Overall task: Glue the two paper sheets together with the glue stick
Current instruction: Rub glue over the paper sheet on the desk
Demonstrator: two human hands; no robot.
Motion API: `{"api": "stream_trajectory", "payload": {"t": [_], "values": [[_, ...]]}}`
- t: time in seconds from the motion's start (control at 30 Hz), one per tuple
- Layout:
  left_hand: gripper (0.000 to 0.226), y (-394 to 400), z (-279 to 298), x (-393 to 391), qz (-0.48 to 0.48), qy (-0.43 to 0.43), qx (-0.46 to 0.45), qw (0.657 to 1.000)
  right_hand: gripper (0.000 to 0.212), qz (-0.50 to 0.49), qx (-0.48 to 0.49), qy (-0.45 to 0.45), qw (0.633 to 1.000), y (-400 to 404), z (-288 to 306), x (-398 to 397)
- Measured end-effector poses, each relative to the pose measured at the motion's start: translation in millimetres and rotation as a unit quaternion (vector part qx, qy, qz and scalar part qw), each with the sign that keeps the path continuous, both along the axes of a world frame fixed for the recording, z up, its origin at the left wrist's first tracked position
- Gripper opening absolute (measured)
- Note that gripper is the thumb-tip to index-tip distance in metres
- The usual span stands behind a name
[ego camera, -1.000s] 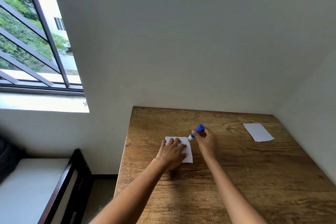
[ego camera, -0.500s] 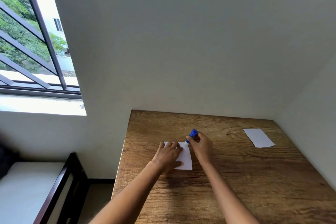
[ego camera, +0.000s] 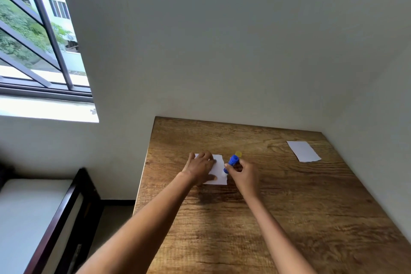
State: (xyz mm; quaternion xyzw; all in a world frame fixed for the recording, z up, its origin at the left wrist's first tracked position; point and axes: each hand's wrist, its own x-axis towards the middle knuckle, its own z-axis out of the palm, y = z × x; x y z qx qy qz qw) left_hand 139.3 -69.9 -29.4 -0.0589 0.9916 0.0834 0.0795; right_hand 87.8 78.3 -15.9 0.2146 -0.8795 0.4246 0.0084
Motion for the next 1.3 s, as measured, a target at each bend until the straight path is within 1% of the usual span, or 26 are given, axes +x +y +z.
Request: {"api": "stream_trajectory", "payload": {"t": [0.2,0.3,0.4,0.47,0.5,0.53,0.57,0.6,0.63,0.77,0.83,0.9,1.1,1.23,1.3], "values": [[0.061,4,2,2,-0.003,-0.013,0.000,1.000,0.014,-0.008,0.002,-0.011,1.000,14,-2,14],[0.061,8,2,6,0.016,-0.011,0.009,1.000,0.011,-0.016,-0.042,-0.030,0.999,16,3,17],[0.060,20,2,12,0.073,0.002,0.031,0.997,0.013,-0.060,-0.105,-0.051,0.991,18,10,17],[0.052,29,2,13,0.116,0.026,0.089,0.989,0.015,-0.078,-0.122,-0.064,0.987,22,14,15],[0.049,29,4,14,0.130,0.050,0.117,0.983,0.015,-0.081,-0.122,-0.066,0.987,23,15,14],[0.047,27,7,13,0.135,0.081,0.123,0.980,0.016,-0.081,-0.123,-0.068,0.987,25,16,13],[0.047,21,10,12,0.132,0.108,0.109,0.979,0.017,-0.083,-0.128,-0.072,0.986,26,15,11],[0.048,13,13,11,0.124,0.122,0.089,0.981,0.017,-0.085,-0.136,-0.077,0.984,26,14,10],[0.052,4,15,10,0.115,0.117,0.072,0.984,0.017,-0.086,-0.144,-0.080,0.983,27,12,9],[0.086,-16,16,0,0.100,0.031,0.030,0.994,0.017,-0.088,-0.156,-0.093,0.979,20,8,6],[0.099,-14,12,-5,0.096,0.016,0.021,0.995,0.016,-0.077,-0.172,-0.105,0.977,15,6,3],[0.106,-10,8,-11,0.098,0.017,0.021,0.995,0.015,-0.074,-0.179,-0.118,0.974,11,7,-1],[0.101,6,6,-12,0.155,0.027,0.006,0.988,0.014,-0.082,-0.193,-0.136,0.968,11,7,-12],[0.103,17,8,-4,0.226,0.014,0.022,0.974,0.015,-0.085,-0.188,-0.137,0.969,10,9,-13],[0.100,20,10,-1,0.257,0.004,0.031,0.966,0.015,-0.084,-0.188,-0.132,0.970,10,10,-10]]}}
